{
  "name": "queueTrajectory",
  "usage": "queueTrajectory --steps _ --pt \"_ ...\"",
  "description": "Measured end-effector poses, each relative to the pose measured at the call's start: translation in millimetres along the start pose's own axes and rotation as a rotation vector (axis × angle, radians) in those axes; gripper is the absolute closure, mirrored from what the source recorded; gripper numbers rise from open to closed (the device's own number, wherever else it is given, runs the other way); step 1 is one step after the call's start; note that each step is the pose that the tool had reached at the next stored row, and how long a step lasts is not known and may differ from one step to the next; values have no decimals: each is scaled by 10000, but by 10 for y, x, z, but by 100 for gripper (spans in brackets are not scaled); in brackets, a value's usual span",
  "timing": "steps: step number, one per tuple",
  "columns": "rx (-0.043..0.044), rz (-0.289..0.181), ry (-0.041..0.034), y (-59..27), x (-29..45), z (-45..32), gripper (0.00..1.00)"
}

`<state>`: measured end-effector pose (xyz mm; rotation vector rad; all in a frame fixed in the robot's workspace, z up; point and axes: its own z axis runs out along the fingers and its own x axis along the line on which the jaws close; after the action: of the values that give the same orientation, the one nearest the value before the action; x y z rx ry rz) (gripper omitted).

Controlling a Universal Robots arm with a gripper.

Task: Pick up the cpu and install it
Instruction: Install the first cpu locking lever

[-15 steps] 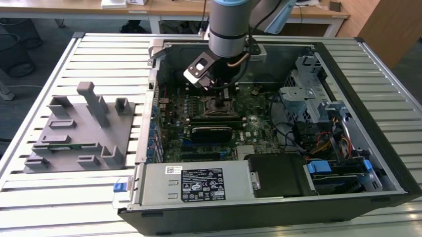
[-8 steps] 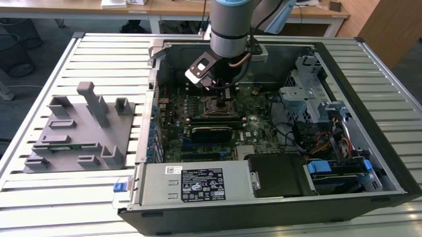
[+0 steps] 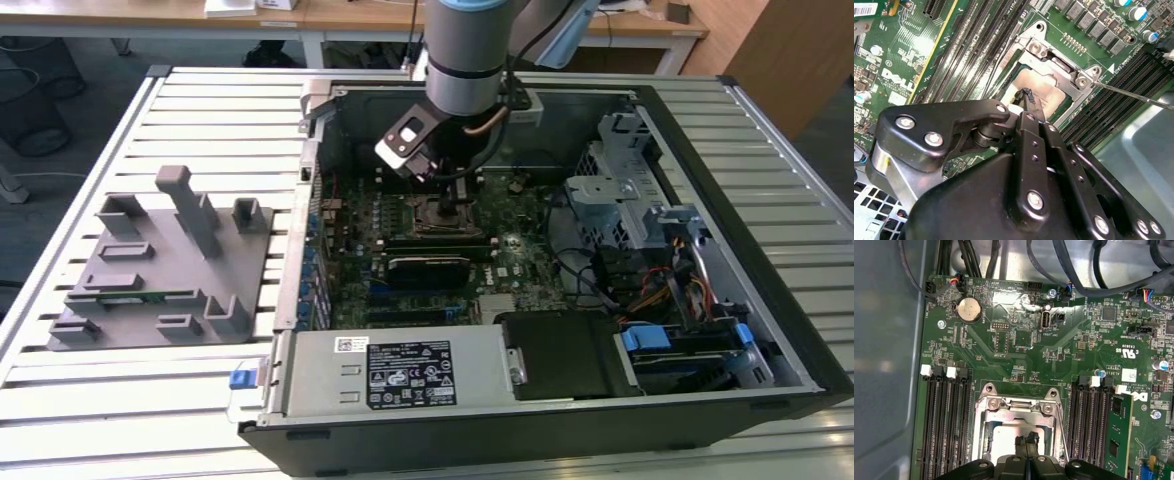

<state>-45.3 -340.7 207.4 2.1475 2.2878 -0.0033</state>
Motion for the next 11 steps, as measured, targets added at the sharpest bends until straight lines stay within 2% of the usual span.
queueTrajectory --steps 11 --pt "2 0 -2 0 -1 -29 89"
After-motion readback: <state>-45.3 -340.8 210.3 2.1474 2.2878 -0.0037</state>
